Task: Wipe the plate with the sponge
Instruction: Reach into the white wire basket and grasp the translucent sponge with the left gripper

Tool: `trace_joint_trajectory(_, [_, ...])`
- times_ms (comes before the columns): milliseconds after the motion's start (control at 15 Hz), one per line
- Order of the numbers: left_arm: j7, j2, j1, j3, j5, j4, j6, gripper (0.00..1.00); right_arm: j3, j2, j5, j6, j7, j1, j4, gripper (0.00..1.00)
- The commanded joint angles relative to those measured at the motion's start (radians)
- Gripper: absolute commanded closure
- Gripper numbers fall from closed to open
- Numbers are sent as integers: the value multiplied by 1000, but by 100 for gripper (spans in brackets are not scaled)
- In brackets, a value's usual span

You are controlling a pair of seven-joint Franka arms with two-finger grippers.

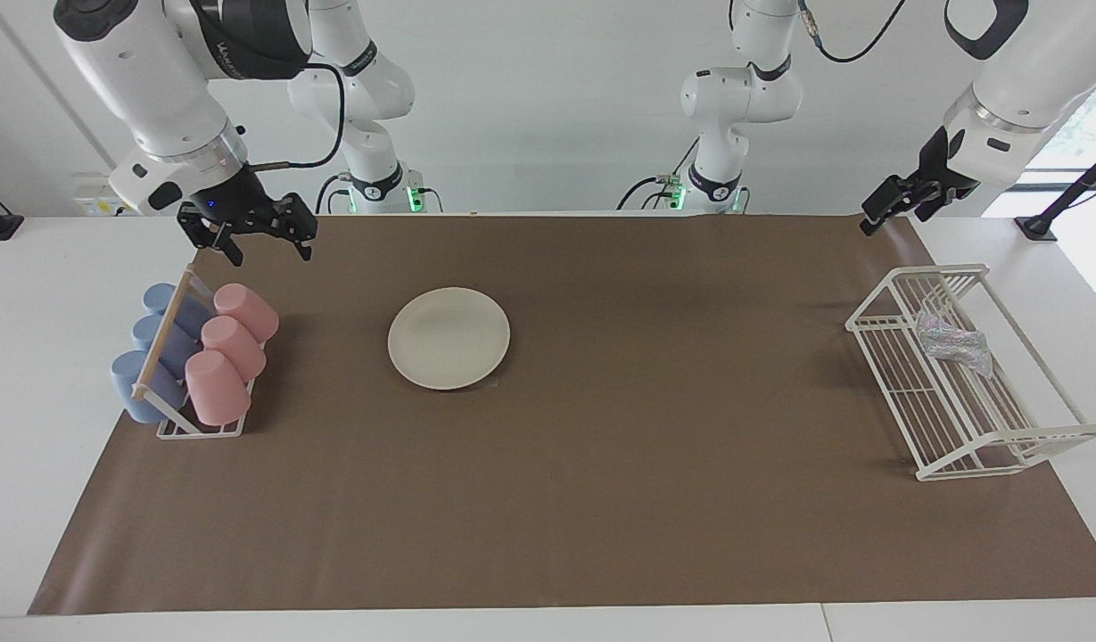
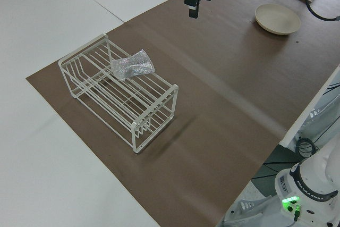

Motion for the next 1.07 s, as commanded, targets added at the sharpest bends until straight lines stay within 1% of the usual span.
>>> trace_joint_trajectory(0, [12,-18,2,0,6,-16,14,0,10,-9,-20,-10,-24,-10,-3,0])
trace_joint_trajectory(334, [-4,-19,8,0,6,-24,17,0,10,-9,-20,-10,-25,-10,-3,0])
trace_joint_trajectory(468, [-18,-35,3,1,24,-62,58,0,10,-9,-20,-10,-25,-10,-3,0])
trace_joint_trajectory(601, [-53,-70,-13,-11,163,-135,109,0,10,-9,-20,-10,-24,-10,-3,0])
trace_joint_trajectory(668, [-95,-79,-42,-11,220,-171,129,0,10,-9,-20,-10,-24,-10,-3,0])
trace_joint_trajectory(735, [-153,-73,-67,-9,274,-201,143,0,10,-9,-20,-10,-25,-10,-3,0])
trace_joint_trajectory(802, [-219,-58,-81,-12,335,-218,175,0,10,-9,-20,-10,-25,-10,-3,0])
trace_joint_trajectory(936, [-315,-4,-107,-11,395,-245,223,0,10,-9,-22,-10,-24,-10,-3,0])
trace_joint_trajectory(1002, [-339,40,-112,-11,452,-245,224,0,10,-9,-20,-10,-24,-10,-3,0])
